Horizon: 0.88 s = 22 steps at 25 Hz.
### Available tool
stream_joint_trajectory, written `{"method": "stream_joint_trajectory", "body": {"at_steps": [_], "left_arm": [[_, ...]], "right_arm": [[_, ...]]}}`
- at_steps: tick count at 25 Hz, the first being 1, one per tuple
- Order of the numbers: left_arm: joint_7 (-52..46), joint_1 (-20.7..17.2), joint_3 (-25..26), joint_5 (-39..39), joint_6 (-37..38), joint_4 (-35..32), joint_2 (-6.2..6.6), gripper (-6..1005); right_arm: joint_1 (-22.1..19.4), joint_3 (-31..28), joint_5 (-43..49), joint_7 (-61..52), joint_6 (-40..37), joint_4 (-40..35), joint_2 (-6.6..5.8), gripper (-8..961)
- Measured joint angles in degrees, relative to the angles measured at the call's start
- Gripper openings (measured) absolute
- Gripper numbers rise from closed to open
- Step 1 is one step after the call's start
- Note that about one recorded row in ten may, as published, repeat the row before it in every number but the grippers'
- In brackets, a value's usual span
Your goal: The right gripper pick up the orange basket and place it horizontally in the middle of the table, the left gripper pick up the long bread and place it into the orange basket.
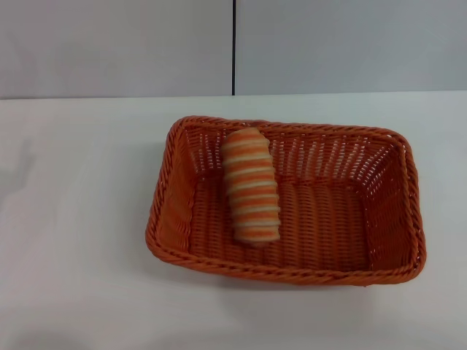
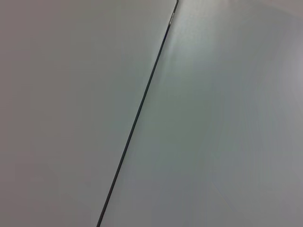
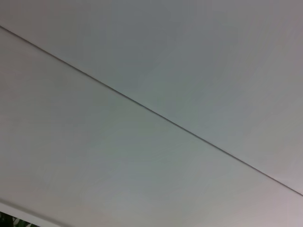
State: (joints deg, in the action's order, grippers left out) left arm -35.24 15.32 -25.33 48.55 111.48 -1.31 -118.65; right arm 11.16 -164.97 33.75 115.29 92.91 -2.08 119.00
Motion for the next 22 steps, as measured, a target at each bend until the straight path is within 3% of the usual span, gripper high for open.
{"method": "stream_joint_trajectory", "body": {"at_steps": [8, 22], "left_arm": [[-0.28, 0.58, -0.07, 0.05, 0.28, 0.8, 0.0, 825], [-0.3, 0.49, 0.08, 0.05, 0.85, 0.78, 0.0, 824]], "right_arm": [[2.24, 0.0, -8.55, -0.45, -1.04, -2.64, 0.03, 436], [0.8, 1.45, -7.57, -0.62, -1.33, -2.76, 0.0, 436]]}}
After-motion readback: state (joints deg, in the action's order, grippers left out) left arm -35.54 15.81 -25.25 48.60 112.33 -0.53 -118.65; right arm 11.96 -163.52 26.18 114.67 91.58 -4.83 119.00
